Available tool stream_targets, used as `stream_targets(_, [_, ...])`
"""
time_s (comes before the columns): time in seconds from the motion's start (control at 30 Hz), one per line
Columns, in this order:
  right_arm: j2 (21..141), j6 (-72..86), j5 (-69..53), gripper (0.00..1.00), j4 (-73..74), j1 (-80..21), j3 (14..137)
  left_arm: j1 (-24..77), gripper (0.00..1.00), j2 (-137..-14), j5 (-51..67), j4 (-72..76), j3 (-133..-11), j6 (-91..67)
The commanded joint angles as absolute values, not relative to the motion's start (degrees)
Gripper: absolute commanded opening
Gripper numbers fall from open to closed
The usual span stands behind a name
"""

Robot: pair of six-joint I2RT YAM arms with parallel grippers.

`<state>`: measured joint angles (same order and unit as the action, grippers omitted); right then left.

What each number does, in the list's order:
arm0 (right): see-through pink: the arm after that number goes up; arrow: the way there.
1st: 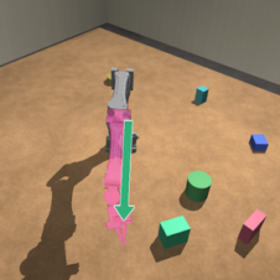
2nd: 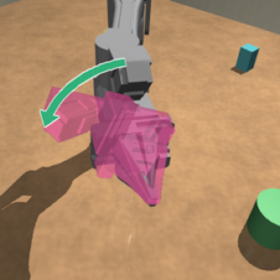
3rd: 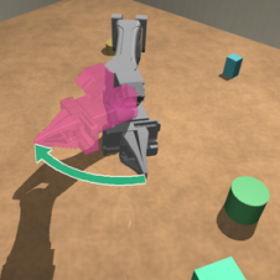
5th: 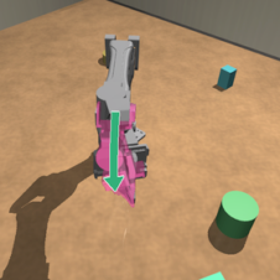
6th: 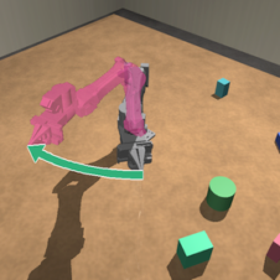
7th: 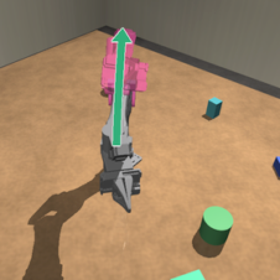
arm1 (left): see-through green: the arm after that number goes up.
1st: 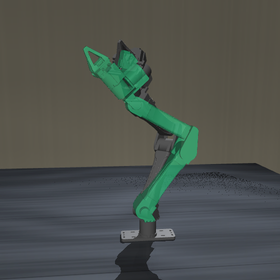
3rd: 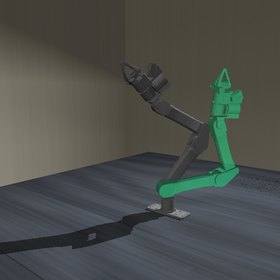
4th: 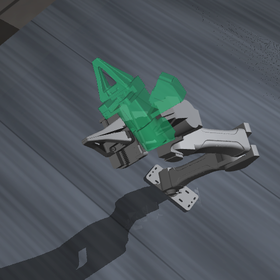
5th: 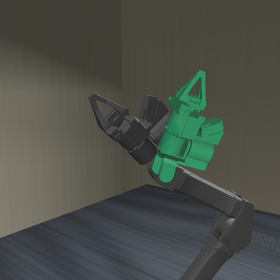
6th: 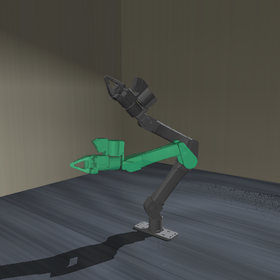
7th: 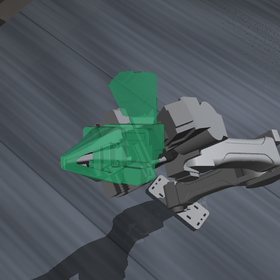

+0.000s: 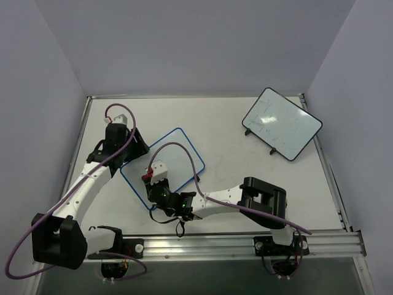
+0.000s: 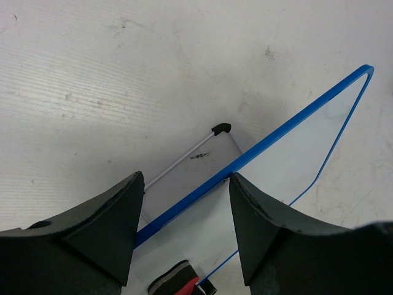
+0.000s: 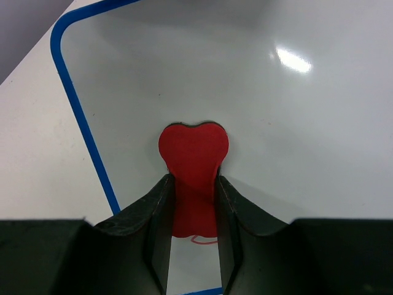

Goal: Erase the whiteboard

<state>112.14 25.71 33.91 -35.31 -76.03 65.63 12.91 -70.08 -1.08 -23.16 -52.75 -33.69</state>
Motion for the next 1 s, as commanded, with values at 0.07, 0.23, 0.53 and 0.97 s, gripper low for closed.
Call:
stream_targets(0.07, [109.96,28.47,32.87,0.00,-28.39,-71.47,60.48,14.41,0.66,-69.87,1.06,-24.87,-54.23,-34.10])
stream_targets(0.23, [106.70,29.44,33.40,0.00,-26.46,-68.30,57.04,14.59,0.66,-69.61,0.79,-25.14,-54.23,-34.10])
stream_targets(0.53, [107.31,28.04,32.44,0.00,-24.34,-67.23,58.18,14.94,0.66,-69.78,0.53,-25.49,-54.67,-34.19])
stream_targets(0.97, [113.82,22.59,28.57,0.00,-19.08,-74.70,70.74,15.56,0.66,-70.22,0.53,-25.66,-55.37,-34.28])
